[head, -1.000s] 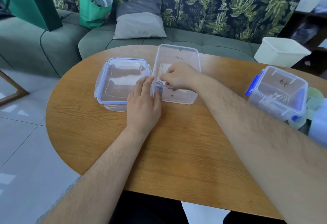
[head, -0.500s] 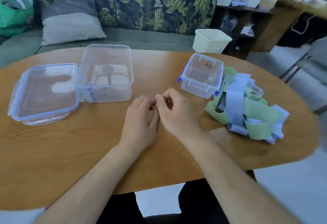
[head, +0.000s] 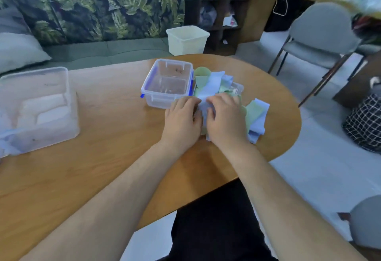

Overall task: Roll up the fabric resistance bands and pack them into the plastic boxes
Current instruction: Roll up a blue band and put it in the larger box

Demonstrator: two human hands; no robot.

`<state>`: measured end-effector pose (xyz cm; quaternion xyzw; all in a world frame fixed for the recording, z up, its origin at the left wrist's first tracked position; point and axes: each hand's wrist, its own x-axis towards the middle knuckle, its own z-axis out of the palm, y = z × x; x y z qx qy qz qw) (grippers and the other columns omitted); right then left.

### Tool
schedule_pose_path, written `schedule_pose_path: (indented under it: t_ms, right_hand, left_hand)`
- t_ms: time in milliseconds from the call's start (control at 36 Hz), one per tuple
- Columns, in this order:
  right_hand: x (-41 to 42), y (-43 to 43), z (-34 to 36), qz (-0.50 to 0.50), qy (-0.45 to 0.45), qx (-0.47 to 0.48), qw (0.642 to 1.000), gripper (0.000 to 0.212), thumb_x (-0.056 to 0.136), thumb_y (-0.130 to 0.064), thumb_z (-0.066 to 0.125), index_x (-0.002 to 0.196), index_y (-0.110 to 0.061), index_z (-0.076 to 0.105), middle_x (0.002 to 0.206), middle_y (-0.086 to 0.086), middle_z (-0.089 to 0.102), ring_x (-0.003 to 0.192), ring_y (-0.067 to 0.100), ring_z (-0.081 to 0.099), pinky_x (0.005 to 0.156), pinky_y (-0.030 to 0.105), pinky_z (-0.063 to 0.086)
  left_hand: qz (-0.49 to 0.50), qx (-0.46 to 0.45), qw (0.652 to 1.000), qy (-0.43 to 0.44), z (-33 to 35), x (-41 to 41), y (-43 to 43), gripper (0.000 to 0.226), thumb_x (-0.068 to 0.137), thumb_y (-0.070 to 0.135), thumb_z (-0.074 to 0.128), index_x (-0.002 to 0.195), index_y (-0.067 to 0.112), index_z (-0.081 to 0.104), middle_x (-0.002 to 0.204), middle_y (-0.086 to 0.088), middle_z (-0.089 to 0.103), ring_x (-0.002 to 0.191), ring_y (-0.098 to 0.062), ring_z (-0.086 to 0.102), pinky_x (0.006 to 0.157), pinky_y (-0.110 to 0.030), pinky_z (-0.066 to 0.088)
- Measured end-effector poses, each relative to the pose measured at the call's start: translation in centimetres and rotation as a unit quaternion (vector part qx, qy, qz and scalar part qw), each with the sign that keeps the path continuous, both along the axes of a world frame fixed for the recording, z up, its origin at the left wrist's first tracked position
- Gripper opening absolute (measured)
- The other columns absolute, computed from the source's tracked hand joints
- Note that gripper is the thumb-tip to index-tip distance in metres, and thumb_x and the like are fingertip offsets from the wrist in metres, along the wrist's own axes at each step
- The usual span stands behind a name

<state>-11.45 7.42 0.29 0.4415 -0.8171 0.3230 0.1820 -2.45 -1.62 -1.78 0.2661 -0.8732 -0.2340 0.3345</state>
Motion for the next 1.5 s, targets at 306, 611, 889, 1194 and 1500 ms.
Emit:
schedule_pose_path:
  t_ms: [306,611,889,1194,1500]
  right_hand:
    - [-3.0,-2.0,0.6,-0.047,-0.003,0.121,0.992,0.021,0.096,-0.024,0.054,0.103,-0.016,0.072,0.112,0.003,0.063,0.113,0.030,0.045,0.096,0.045,0.036]
    - [-1.9,-0.4,1.3,0.079,-0.052,-0.093,0.991,0.008,0.091,-0.018,0.064,0.094,-0.015,0.070,0.090,0.000,0.065,0.085,0.019,0.057,0.079,0.036,0.049]
    - [1.8,-0.3,6.6,0.146,-0.167,-0.163,0.961,0.009,0.098,-0.023,0.064,0.106,-0.019,0.065,0.090,-0.009,0.066,0.086,0.005,0.061,0.071,0.010,0.042]
    - [8.1,-3.7,9.6,0.259,-0.456,-0.040,0.850,0.060,0.089,-0.015,0.076,0.139,-0.022,0.044,0.111,0.004,0.068,0.092,0.010,0.069,0.075,0.020,0.056]
    - [12.5,-8.0,10.6,0.287,-0.346,0.029,0.893,0.017,0.089,-0.012,0.060,0.091,-0.025,0.070,0.050,-0.022,0.051,0.049,-0.003,0.043,0.051,0.014,0.037]
  left_hand:
    - [0.006,0.027,0.997,-0.077,0.6,-2.5,-0.6,0.042,0.100,0.027,0.052,0.142,0.020,0.050,0.141,-0.002,0.053,0.134,-0.026,0.042,0.108,-0.037,0.027]
    - [-0.018,0.160,0.983,0.088,2.3,-1.2,-0.7,0.034,0.091,0.020,0.059,0.124,0.028,0.060,0.115,0.003,0.063,0.105,-0.015,0.059,0.096,-0.043,0.049]
    - [-0.051,0.225,0.947,0.224,7.6,2.6,-0.4,0.025,0.095,0.020,0.067,0.116,0.032,0.065,0.104,0.013,0.065,0.086,-0.011,0.063,0.080,-0.030,0.055]
    - [0.041,0.219,0.928,0.298,9.8,11.2,-3.4,0.024,0.093,0.010,0.068,0.105,0.030,0.063,0.088,0.023,0.065,0.081,-0.006,0.062,0.069,-0.016,0.049]
    - [0.213,0.139,0.953,0.166,8.5,17.7,-5.4,0.028,0.085,0.031,0.076,0.102,0.023,0.055,0.102,0.009,0.039,0.099,-0.010,0.048,0.084,-0.021,0.041]
